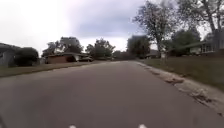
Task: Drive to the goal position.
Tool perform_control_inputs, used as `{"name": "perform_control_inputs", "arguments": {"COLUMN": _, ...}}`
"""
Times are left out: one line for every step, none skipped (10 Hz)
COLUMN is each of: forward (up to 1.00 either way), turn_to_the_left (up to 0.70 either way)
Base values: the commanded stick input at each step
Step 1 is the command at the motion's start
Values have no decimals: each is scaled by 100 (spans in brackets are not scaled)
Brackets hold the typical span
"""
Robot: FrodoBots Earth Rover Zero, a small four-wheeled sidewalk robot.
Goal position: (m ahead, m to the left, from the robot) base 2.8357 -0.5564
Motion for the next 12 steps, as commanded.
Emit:
{"name": "perform_control_inputs", "arguments": {"forward": 70, "turn_to_the_left": 0}}
{"name": "perform_control_inputs", "arguments": {"forward": 70, "turn_to_the_left": 0}}
{"name": "perform_control_inputs", "arguments": {"forward": 70, "turn_to_the_left": 0}}
{"name": "perform_control_inputs", "arguments": {"forward": 70, "turn_to_the_left": 0}}
{"name": "perform_control_inputs", "arguments": {"forward": 70, "turn_to_the_left": 0}}
{"name": "perform_control_inputs", "arguments": {"forward": 70, "turn_to_the_left": 0}}
{"name": "perform_control_inputs", "arguments": {"forward": 70, "turn_to_the_left": 0}}
{"name": "perform_control_inputs", "arguments": {"forward": 70, "turn_to_the_left": 0}}
{"name": "perform_control_inputs", "arguments": {"forward": 70, "turn_to_the_left": 0}}
{"name": "perform_control_inputs", "arguments": {"forward": 70, "turn_to_the_left": 0}}
{"name": "perform_control_inputs", "arguments": {"forward": 70, "turn_to_the_left": 0}}
{"name": "perform_control_inputs", "arguments": {"forward": 70, "turn_to_the_left": 0}}
